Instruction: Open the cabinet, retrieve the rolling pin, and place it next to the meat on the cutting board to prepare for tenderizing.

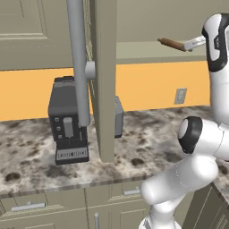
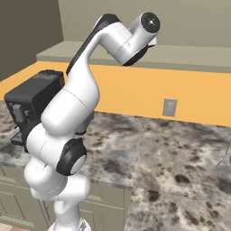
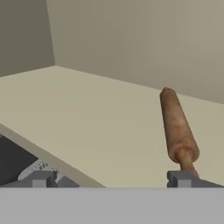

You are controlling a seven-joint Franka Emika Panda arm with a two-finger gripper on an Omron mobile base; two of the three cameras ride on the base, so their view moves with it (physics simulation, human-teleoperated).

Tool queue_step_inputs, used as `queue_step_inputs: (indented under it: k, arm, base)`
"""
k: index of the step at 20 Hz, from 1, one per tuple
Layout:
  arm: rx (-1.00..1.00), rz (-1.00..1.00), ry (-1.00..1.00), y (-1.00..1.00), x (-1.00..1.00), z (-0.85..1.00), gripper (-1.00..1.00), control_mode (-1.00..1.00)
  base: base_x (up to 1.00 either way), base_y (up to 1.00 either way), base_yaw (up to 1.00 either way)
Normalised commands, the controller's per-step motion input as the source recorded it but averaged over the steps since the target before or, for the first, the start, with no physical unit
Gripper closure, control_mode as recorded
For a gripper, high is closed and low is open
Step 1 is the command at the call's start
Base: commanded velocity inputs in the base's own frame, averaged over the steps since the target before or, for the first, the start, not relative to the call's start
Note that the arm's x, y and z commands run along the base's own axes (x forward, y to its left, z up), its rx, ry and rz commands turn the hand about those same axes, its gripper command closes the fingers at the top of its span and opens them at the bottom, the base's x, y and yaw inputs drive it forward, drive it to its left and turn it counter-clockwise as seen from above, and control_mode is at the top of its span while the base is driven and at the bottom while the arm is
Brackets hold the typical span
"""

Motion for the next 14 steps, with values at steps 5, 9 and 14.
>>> queue_step_inputs:
  k: [5,9,14]
  arm:
    - [0.0,0.0,0.02,-0.07,0.24,-0.02,-1.0,-1.0]
    - [0.0,0.0,0.02,-0.08,0.21,-0.02,-1.0,-1.0]
    - [0.0,0.0,0.01,-0.09,0.21,-0.02,-1.0,-1.0]
  base:
    - [0.0,0.0,0.0]
    - [0.0,0.0,0.0]
    - [0.0,0.0,0.0]
